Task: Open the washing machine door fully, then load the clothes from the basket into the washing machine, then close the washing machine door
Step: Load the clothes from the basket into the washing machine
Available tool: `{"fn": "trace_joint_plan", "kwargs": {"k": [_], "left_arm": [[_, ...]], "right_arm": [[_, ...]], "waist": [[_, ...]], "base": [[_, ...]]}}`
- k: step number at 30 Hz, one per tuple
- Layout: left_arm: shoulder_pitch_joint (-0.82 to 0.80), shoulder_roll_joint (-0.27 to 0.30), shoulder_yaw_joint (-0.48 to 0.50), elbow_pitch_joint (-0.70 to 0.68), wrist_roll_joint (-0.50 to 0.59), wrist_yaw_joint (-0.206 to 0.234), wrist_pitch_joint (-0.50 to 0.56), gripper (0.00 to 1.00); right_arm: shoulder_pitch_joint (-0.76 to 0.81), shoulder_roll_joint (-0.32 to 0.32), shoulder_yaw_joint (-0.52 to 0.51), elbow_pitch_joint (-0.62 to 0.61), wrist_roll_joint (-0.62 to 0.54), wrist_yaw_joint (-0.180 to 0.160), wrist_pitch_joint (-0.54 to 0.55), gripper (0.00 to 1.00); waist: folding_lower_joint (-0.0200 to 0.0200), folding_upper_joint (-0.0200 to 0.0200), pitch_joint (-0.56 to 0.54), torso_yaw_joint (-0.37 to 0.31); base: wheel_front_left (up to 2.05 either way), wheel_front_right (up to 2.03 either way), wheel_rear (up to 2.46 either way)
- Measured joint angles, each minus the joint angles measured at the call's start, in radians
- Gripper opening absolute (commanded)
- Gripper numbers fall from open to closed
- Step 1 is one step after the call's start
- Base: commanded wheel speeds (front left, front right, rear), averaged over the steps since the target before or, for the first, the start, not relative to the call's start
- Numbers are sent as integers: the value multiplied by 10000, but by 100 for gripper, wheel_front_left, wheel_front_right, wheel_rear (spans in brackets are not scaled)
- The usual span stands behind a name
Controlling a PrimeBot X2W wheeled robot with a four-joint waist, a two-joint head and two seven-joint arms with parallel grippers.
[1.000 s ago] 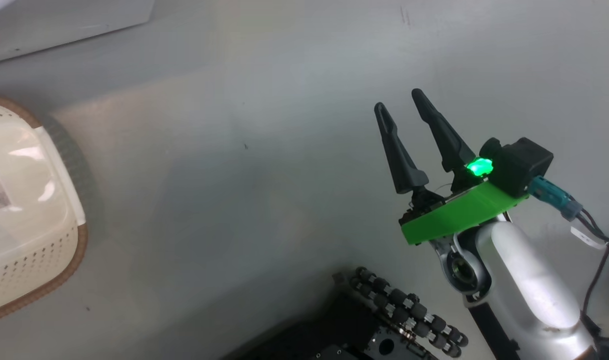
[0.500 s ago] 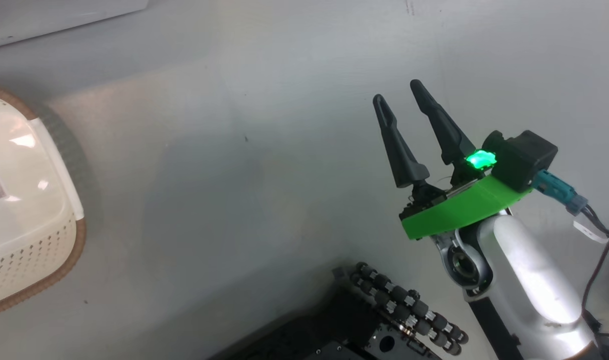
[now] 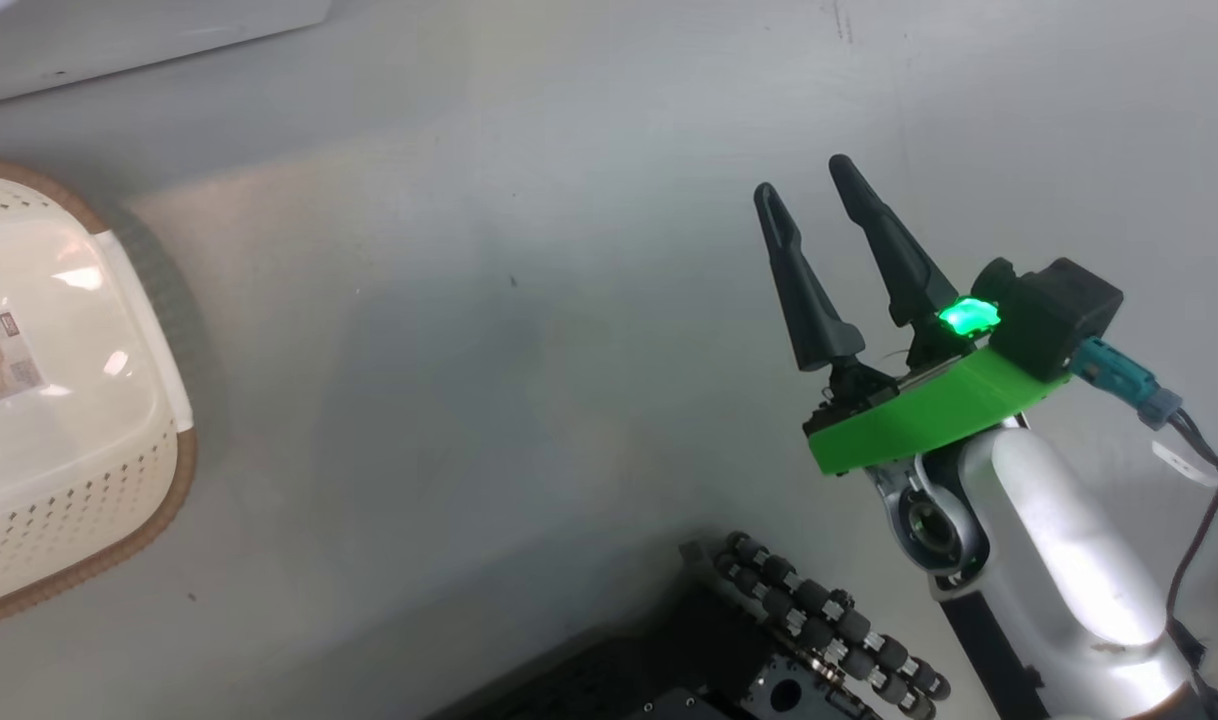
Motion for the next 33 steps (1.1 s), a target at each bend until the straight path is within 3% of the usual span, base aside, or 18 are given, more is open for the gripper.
{"fn": "trace_joint_plan", "kwargs": {"k": [6,16,21,28,33], "left_arm": [[93,-102,117,-107,-268,163,-493,100],[1779,-686,441,-109,-811,295,-2537,100],[3048,-1007,765,-276,-1147,483,-3816,100],[5479,-1904,1114,-830,-1714,623,-5580,100],[7382,-2479,1179,-1896,-1758,1101,-6086,100]], "right_arm": [[1,0,-146,-4,0,0,0,100],[77,0,-585,-8,-207,0,0,100],[341,-2,-807,-2,-355,0,0,100],[939,-46,-1108,29,-625,0,2,100],[1355,-84,-1342,-13,-844,0,167,100]], "waist": [[0,0,-148,125],[-1,0,-778,524],[-1,0,-1263,741],[-1,0,-2119,1116],[-2,0,-2852,1365]], "base": [[0,0,0],[0,0,0],[0,0,0],[0,0,0],[0,0,0]]}}
